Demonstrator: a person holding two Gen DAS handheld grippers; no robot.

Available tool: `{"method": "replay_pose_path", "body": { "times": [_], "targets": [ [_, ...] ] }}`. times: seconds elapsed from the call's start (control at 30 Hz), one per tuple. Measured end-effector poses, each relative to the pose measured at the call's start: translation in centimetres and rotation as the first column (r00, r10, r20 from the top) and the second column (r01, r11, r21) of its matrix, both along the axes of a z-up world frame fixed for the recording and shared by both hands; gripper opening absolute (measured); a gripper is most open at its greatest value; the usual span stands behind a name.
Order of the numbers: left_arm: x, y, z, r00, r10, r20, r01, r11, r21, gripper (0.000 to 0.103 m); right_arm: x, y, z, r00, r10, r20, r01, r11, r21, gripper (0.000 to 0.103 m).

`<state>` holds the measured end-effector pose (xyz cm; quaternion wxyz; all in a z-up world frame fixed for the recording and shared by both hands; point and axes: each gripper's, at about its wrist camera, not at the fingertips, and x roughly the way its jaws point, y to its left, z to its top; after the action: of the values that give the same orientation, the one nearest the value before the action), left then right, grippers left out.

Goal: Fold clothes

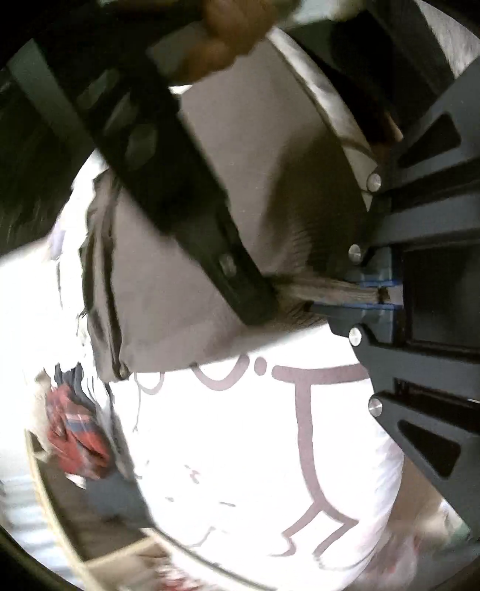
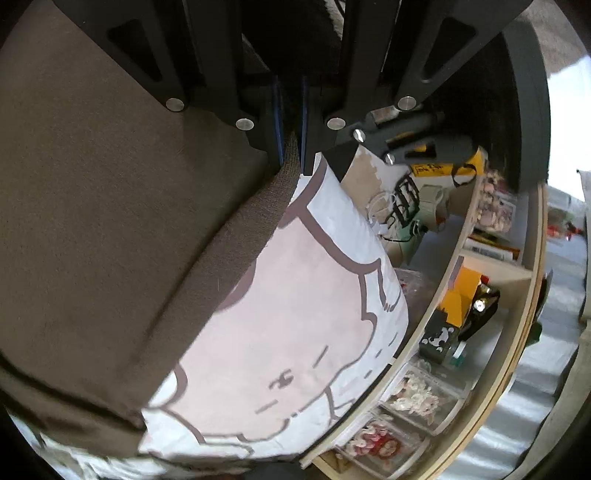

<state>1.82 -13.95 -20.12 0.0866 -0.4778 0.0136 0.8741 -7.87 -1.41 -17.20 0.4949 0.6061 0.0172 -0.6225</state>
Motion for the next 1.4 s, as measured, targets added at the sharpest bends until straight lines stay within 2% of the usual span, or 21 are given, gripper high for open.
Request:
{"method": "replay_pose_path", "body": {
  "times": [0.07, 0.13, 0.23, 0.27, 0.33, 0.37, 0.4, 0.53, 0.63, 0.83, 0.9, 0.97, 1.03, 1.13, 1.2, 1.23, 1.3, 1.37, 1.4],
  "targets": [
    [-0.2, -1.0, 0.4, 1.0, 0.008, 0.006, -0.008, 0.998, 0.066, 0.006, -0.7, 0.4, 1.8, 0.996, 0.004, -0.087, -0.003, 1.0, 0.009, 0.011],
    [-0.1, -1.3, 0.6, 1.0, 0.008, 0.008, -0.009, 0.99, 0.142, 0.006, -2.4, 0.6, 3.4, 0.987, 0.003, -0.159, 0.006, 0.998, 0.056, 0.011],
    [0.6, 0.1, 0.6, 1.0, -0.01, 0.014, 0.006, 0.962, 0.275, 0.006, -6.3, 0.2, 5.5, 0.967, -0.016, -0.254, 0.051, 0.99, 0.132, 0.011],
    [0.3, -0.3, 0.8, 1.0, -0.016, 0.017, 0.01, 0.952, 0.304, 0.006, -8.3, -0.5, 6.2, 0.95, -0.028, -0.31, 0.084, 0.983, 0.166, 0.016],
    [0.3, 0.5, 1.1, 0.999, -0.027, 0.018, 0.019, 0.933, 0.358, 0.006, -12.1, -2.2, 7.2, 0.911, -0.049, -0.41, 0.151, 0.963, 0.221, 0.064],
    [1.0, 1.1, 1.1, 0.999, -0.033, 0.02, 0.023, 0.926, 0.378, 0.006, -13.8, -3.2, 7.3, 0.891, -0.053, -0.45, 0.179, 0.954, 0.24, 0.095],
    [1.2, 1.2, 1.0, 0.999, -0.035, 0.023, 0.024, 0.92, 0.391, 0.006, -15.1, -4.1, 7.3, 0.88, -0.05, -0.473, 0.19, 0.949, 0.253, 0.095],
    [1.7, 1.0, 0.5, 0.998, -0.057, 0.036, 0.034, 0.891, 0.454, 0.006, -20.1, -9.6, 4.7, 0.879, -0.015, -0.477, 0.219, 0.901, 0.375, 0.095],
    [1.5, 0.5, 0.2, 0.997, -0.072, 0.037, 0.046, 0.879, 0.474, 0.006, -23.2, -12.7, 1.4, 0.892, 0.004, -0.452, 0.239, 0.845, 0.478, 0.09],
    [1.4, -0.6, -0.5, 0.996, -0.077, 0.039, 0.046, 0.854, 0.518, 0.006, -25.6, -16.0, -3.6, 0.899, 0.051, -0.434, 0.273, 0.71, 0.648, 0.09],
    [1.5, -0.7, -0.7, 0.996, -0.077, 0.037, 0.047, 0.851, 0.523, 0.006, -25.6, -16.4, -4.9, 0.893, 0.087, -0.442, 0.28, 0.661, 0.697, 0.09],
    [1.5, -0.8, -1.0, 0.996, -0.076, 0.038, 0.044, 0.847, 0.529, 0.006, -25.5, -16.6, -5.4, 0.884, 0.112, -0.454, 0.285, 0.639, 0.715, 0.09],
    [1.5, -0.9, -1.2, 0.997, -0.072, 0.038, 0.041, 0.846, 0.532, 0.006, -25.3, -16.5, -5.6, 0.879, 0.123, -0.461, 0.288, 0.633, 0.718, 0.09],
    [1.9, -1.0, -1.3, 0.997, -0.067, 0.038, 0.036, 0.844, 0.535, 0.006, -25.5, -15.3, -5.7, 0.894, 0.094, -0.438, 0.273, 0.661, 0.699, 0.089],
    [2.0, -1.2, -1.4, 0.997, -0.06, 0.04, 0.029, 0.844, 0.536, 0.006, -26.4, -14.2, -5.7, 0.929, 0.007, -0.37, 0.257, 0.708, 0.658, 0.07],
    [2.0, -1.3, -1.4, 0.998, -0.056, 0.043, 0.025, 0.843, 0.537, 0.006, -26.8, -13.7, -5.7, 0.937, -0.032, -0.349, 0.263, 0.722, 0.64, 0.066],
    [2.0, -1.7, -1.5, 0.998, -0.05, 0.047, 0.016, 0.838, 0.546, 0.006, -27.3, -12.5, -5.3, 0.934, -0.057, -0.354, 0.282, 0.726, 0.627, 0.039],
    [2.0, -2.1, -1.4, 0.998, -0.039, 0.045, 0.009, 0.839, 0.545, 0.006, -27.9, -11.1, -4.7, 0.933, -0.109, -0.344, 0.308, 0.739, 0.599, 0.021],
    [2.0, -2.3, -1.2, 0.999, -0.031, 0.044, 0.002, 0.836, 0.549, 0.006, -28.2, -10.4, -4.3, 0.933, -0.139, -0.333, 0.318, 0.752, 0.577, 0.018]
  ]
}}
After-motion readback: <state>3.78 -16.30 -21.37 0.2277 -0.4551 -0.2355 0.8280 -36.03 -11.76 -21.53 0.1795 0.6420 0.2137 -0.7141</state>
